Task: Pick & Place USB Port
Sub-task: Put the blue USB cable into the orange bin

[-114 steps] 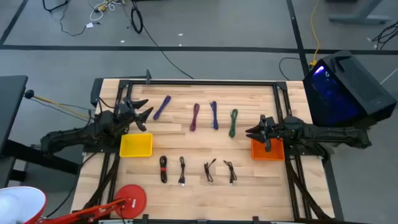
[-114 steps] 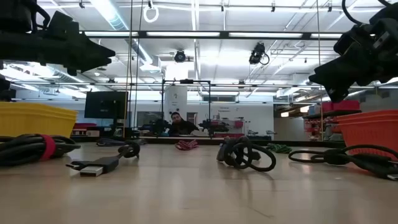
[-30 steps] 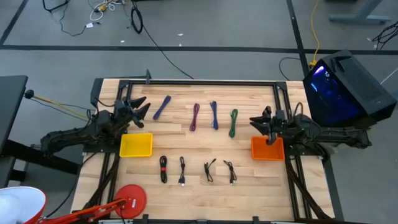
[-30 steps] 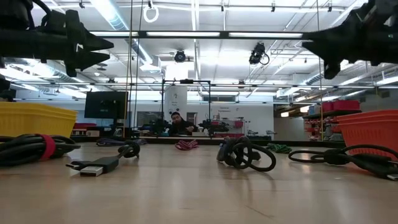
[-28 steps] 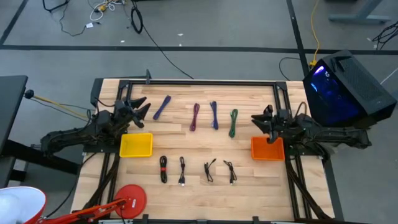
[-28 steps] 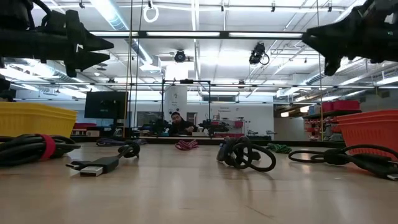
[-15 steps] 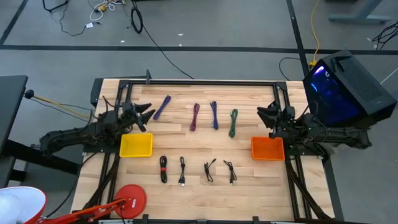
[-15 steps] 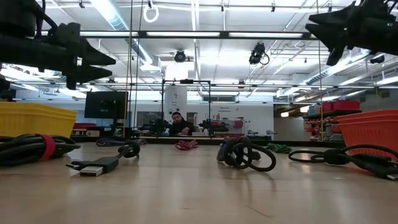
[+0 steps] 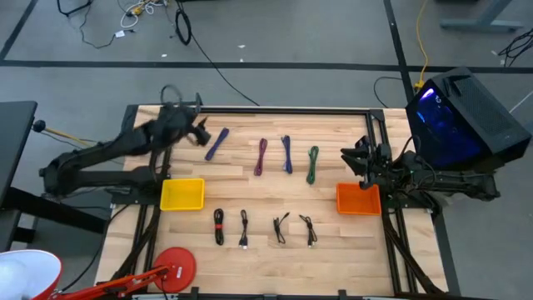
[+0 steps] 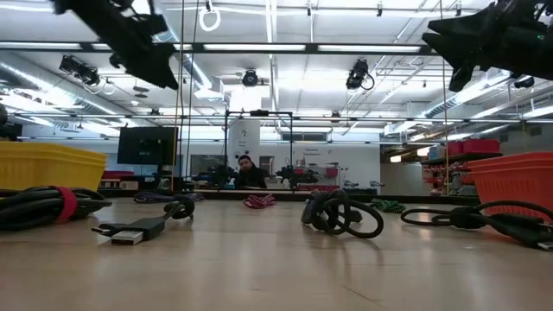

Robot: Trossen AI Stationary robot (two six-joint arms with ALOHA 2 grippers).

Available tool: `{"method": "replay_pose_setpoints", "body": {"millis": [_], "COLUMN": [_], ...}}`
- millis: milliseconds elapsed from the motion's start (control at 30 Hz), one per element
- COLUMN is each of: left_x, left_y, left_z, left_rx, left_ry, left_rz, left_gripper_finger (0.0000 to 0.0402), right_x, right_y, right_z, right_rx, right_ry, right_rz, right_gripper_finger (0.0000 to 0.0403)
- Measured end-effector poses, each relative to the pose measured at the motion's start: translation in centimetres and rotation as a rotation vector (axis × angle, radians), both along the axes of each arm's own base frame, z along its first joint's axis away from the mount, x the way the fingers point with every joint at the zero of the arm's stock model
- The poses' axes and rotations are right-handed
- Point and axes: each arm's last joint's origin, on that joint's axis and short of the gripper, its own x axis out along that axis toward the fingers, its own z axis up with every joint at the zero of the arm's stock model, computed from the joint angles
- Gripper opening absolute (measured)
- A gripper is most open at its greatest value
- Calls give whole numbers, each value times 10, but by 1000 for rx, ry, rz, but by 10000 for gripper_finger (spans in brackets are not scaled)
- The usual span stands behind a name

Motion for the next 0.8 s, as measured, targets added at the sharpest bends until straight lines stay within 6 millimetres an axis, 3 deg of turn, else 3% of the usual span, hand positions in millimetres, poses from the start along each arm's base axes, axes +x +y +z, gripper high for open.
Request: {"method": "replay_pose_setpoints", "body": {"millis": [167, 367, 567, 800], "left_x": [22, 32, 39, 45], "left_y": [45, 86, 94, 93], "left_z": [-15, -68, -111, -126], "left_rx": [-200, -518, -713, -769], "left_ry": [86, 202, 342, 368], "left_rz": [-52, -73, -59, -71], "left_gripper_finger": [236, 236, 236, 236], "right_x": [1, 2, 2, 3], "right_y": [1, 2, 2, 2], "right_z": [-1, -4, -4, -7], "right_rx": [-20, -29, -52, -64], "right_ry": [16, 44, 53, 82], "right_rz": [48, 72, 64, 55], "right_gripper_finger": [106, 106, 106, 106]}}
